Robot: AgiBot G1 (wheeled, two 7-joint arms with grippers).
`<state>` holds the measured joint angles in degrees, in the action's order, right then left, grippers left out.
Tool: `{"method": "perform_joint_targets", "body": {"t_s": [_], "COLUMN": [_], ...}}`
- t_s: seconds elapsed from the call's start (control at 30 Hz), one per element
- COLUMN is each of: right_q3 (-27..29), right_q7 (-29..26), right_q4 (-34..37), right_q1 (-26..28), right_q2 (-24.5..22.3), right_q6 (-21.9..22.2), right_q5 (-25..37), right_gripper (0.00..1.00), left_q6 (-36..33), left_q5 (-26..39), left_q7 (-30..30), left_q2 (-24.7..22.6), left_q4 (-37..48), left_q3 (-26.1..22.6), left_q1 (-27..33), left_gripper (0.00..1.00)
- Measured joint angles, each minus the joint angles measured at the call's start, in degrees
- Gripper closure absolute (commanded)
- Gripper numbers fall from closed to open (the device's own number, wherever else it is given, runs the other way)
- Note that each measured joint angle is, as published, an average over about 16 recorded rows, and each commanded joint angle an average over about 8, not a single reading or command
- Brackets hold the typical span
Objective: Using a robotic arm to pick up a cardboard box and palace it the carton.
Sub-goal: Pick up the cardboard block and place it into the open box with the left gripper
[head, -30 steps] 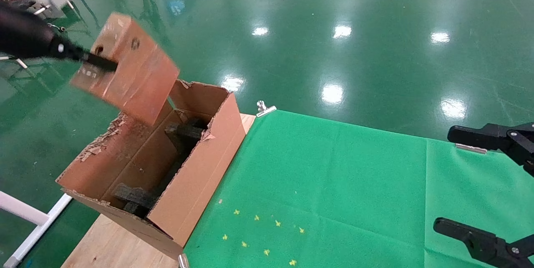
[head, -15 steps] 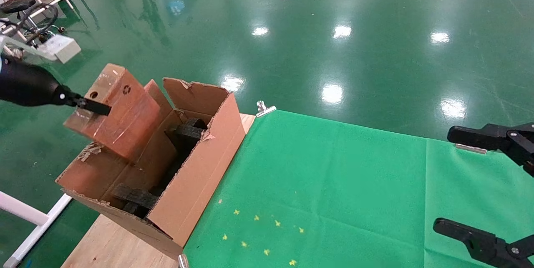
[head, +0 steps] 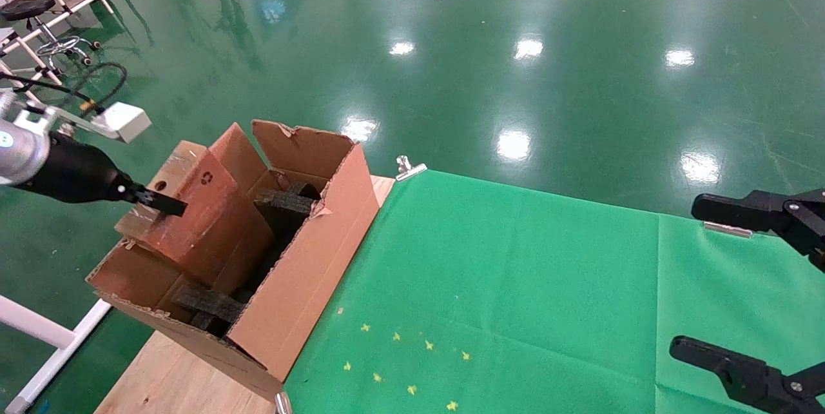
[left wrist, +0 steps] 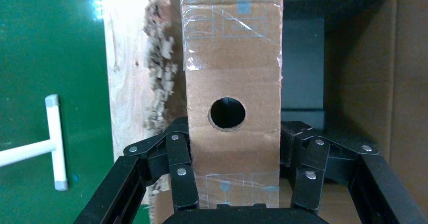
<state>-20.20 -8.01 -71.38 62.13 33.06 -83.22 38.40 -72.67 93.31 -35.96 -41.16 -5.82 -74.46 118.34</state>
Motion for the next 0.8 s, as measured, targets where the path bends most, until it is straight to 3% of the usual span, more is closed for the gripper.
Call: {"method": "perform_joint_targets", "body": {"t_s": [0.8], "right_q3": [-0.01], "right_q7": [0.0], "right_q4": [0.0], "right_q1": [0.0], "right_q2": [0.0], "right_q6": [0.0], "right_q5": [0.0], "right_gripper": [0.0], "left_q6": [15.8], "left_q5": [-2.14], "left_q7": [2.28], "left_q2": [-2.8], "left_q4": [5.41], "left_q3": [1.41], "left_q1": [-11.24], "left_gripper": [1.0]}}
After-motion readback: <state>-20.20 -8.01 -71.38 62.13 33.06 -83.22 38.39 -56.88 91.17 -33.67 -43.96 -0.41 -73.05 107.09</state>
